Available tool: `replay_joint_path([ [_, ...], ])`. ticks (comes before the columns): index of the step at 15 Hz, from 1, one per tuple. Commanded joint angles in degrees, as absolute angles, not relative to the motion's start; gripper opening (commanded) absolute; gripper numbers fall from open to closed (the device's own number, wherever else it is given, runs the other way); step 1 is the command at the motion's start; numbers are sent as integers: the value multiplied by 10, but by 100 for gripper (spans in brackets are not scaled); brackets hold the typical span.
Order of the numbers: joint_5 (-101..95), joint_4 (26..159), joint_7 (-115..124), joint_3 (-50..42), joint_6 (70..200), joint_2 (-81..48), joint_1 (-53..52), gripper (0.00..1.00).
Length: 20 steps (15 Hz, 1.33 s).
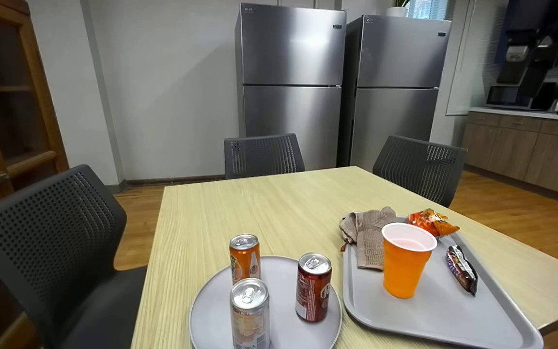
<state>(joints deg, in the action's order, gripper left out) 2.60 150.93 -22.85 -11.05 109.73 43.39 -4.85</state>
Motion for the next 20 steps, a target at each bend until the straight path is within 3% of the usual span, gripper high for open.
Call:
replay_joint_path([
  [1,39,1516,-212,-87,1121,409,-51,100],
  [9,45,1532,-182,-53,1134,371,-54,100],
  [20,58,1568,-107,-10,1259,326,-57,100],
])
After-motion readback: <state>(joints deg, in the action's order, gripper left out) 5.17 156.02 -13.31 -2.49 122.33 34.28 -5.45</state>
